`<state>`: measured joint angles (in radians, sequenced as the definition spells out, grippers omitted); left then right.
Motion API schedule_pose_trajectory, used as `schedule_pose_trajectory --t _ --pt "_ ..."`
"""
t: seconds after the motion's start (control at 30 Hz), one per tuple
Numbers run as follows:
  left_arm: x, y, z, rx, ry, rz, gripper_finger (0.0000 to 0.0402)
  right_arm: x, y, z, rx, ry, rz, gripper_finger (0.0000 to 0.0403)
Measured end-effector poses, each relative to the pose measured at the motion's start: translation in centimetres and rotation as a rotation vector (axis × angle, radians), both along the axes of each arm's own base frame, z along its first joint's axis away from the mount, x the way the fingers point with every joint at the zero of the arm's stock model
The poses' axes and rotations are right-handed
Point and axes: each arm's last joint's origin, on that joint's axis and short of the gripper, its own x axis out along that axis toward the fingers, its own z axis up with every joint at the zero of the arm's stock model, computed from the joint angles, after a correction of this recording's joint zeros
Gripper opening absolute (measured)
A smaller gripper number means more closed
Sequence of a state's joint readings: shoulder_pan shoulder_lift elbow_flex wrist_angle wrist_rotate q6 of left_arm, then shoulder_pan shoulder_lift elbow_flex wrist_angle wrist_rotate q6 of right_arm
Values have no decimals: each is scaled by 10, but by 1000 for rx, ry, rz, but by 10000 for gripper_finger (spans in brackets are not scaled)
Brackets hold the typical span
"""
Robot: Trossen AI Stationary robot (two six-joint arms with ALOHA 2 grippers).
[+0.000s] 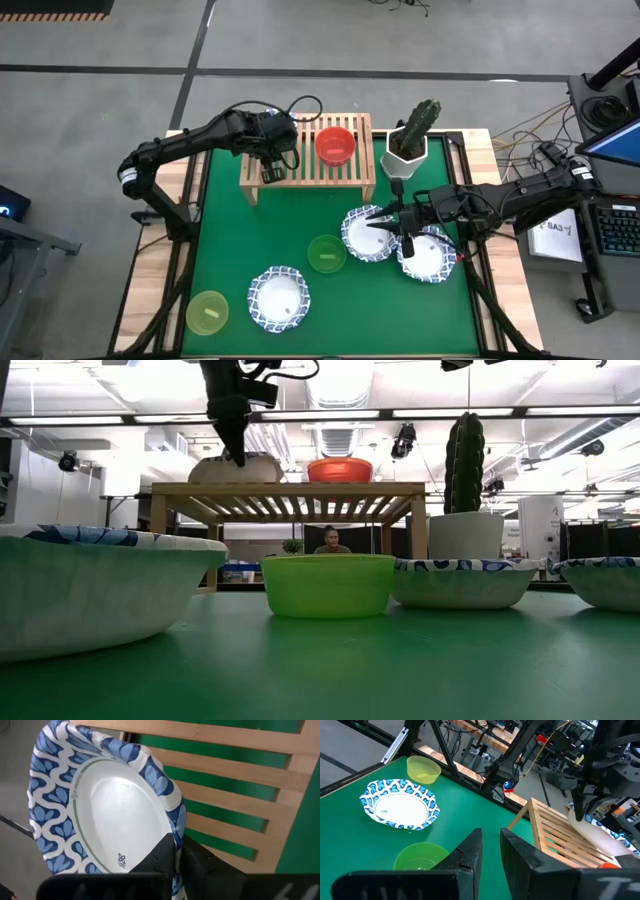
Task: Place and stack bowls onto a shelf
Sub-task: Put the top left white and blue bowl on the shelf, then stack the middle white and blue bowl on top of the white and blue bowl on the shelf
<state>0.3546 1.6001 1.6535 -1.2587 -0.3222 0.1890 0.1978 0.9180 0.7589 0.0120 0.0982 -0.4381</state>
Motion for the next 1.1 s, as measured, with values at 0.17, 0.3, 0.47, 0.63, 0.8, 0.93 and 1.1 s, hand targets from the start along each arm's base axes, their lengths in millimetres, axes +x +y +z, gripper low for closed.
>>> schedule_pose_trajectory --t 0.17,0.3,0.47,0.63,0.8,0.93,1.1 --pt "0 0 0 0 -2 2 45 0 0 0 0 0 0 59" --pt "1 1 0 4 -12 1 87 0 0 0 6 2 -2 59" --pt "0 0 0 1 4 -5 137 0 0 -1 9 9 -2 59" --pt "-6 -7 5 -9 -12 18 159 0 0 -1 9 9 -2 59" --pt "-12 -24 17 -61 -98 19 158 0 0 -1 20 10 -5 59" --pt "-18 -46 21 -95 -194 7 151 0 0 -1 40 12 -9 59" --pt "-27 -85 12 -131 -350 -45 143 0 0 0 82 8 -19 59"
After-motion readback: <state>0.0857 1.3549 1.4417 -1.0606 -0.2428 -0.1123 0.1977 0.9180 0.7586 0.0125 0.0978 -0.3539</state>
